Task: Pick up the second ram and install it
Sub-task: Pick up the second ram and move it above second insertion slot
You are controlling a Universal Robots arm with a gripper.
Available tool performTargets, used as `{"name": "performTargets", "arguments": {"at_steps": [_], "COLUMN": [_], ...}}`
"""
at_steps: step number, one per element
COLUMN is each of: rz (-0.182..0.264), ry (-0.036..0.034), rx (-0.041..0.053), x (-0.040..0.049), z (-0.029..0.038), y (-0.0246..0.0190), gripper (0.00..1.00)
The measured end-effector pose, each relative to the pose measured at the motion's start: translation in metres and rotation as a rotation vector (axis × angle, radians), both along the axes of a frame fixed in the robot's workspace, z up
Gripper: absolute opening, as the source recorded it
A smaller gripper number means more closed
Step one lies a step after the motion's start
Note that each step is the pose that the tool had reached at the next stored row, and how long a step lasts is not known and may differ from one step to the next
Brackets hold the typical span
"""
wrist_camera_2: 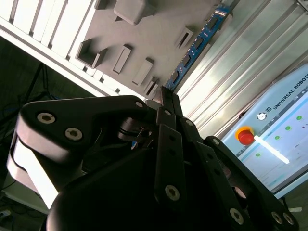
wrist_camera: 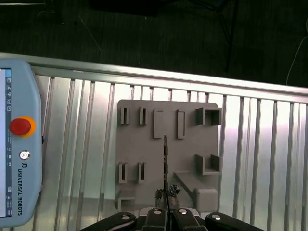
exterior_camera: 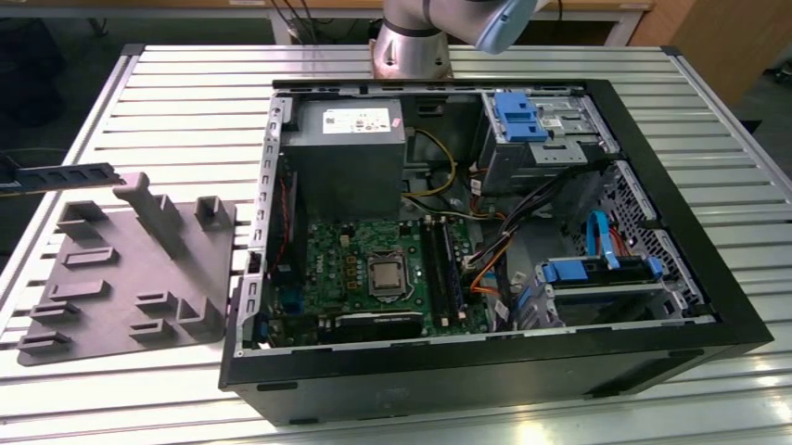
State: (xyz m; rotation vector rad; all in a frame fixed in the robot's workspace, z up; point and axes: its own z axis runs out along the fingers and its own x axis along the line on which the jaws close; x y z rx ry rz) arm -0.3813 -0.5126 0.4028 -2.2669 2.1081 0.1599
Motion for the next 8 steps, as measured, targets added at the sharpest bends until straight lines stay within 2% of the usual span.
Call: {"name": "performTargets", "arguments": {"at_steps": [8], "rz": [0.000], "ry": [0.0000], "rx": [0.0000], "x": [0.0042], "z": [0.0000], "y": [0.0000], "gripper": [0.11]}}
